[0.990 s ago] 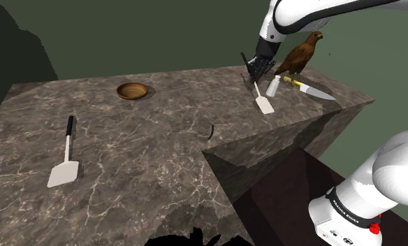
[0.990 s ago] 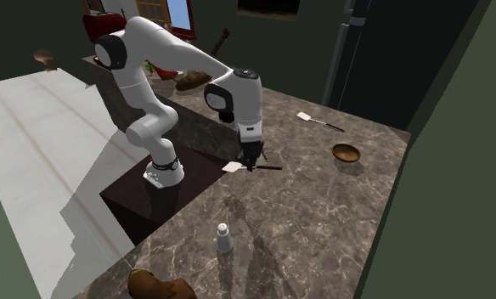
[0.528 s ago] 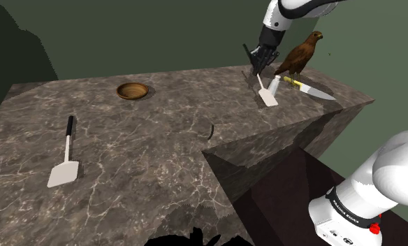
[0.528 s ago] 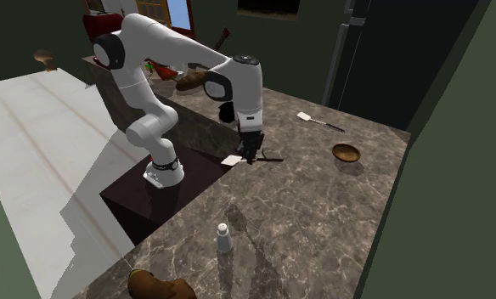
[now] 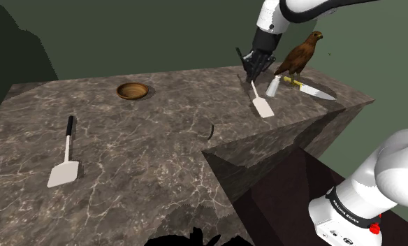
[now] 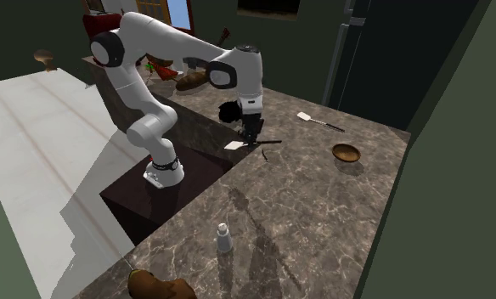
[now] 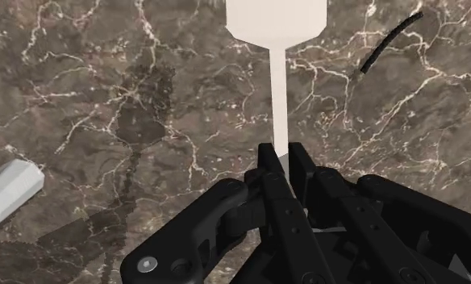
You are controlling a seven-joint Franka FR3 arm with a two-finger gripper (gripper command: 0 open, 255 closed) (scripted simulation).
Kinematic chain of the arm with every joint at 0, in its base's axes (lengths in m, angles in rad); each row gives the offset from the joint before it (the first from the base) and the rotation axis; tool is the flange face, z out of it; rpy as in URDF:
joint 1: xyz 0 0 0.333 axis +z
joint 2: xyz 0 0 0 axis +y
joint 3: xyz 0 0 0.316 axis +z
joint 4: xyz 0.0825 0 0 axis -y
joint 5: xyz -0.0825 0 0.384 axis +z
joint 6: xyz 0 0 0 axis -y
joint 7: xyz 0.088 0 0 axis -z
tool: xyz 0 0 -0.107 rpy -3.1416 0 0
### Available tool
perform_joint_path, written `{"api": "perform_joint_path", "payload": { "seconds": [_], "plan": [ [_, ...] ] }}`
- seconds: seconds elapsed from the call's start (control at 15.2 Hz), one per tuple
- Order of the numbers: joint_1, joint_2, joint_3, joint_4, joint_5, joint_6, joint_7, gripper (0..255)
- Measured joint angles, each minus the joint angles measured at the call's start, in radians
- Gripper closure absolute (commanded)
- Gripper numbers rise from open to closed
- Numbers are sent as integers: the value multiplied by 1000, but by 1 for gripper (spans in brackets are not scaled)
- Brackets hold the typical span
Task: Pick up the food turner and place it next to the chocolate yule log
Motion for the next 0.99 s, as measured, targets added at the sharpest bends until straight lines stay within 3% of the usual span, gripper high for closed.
{"api": "perform_joint_path", "payload": {
  "seconds": [0.33,0.99],
  "plan": [
    [50,-57,80,-51,30,-7,112,255],
    [146,-69,258,-35,90,-29,355,255]
  ]
}}
